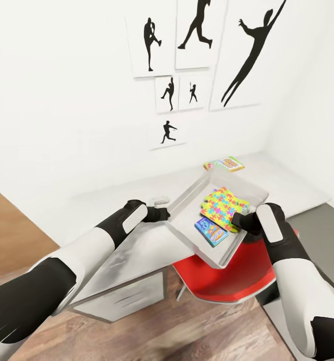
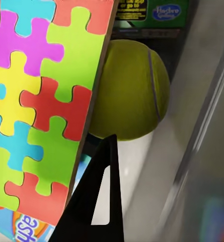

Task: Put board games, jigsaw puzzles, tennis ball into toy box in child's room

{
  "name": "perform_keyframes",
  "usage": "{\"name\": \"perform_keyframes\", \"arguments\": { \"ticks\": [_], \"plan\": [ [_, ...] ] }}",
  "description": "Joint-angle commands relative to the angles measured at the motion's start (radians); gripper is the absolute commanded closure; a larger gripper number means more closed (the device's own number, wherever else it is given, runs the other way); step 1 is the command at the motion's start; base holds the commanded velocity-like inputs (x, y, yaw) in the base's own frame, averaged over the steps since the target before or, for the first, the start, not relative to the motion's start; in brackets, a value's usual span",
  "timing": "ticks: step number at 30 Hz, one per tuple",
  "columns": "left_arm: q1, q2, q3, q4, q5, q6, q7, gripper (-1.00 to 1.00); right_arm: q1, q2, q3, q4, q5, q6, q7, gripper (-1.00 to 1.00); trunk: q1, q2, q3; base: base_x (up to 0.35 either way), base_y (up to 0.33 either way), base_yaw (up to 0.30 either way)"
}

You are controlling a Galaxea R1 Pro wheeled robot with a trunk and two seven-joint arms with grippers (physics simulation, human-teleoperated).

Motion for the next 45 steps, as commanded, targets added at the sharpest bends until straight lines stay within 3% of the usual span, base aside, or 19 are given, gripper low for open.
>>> {"name": "perform_keyframes", "arguments": {
  "ticks": [1,45],
  "plan": [
    [-0.002,0.000,0.001,-0.004,0.051,-0.003,0.005,1.00,-0.001,-0.001,0.000,-0.001,-0.021,-0.001,-0.009,1.00,0.001,-0.002,-0.002,0.000,0.000,0.272],
    [-0.003,0.001,0.002,-0.004,0.051,-0.003,0.004,1.00,-0.007,-0.004,-0.001,-0.001,-0.021,0.000,-0.009,1.00,0.001,-0.002,-0.002,0.000,0.000,0.275]
  ]
}}
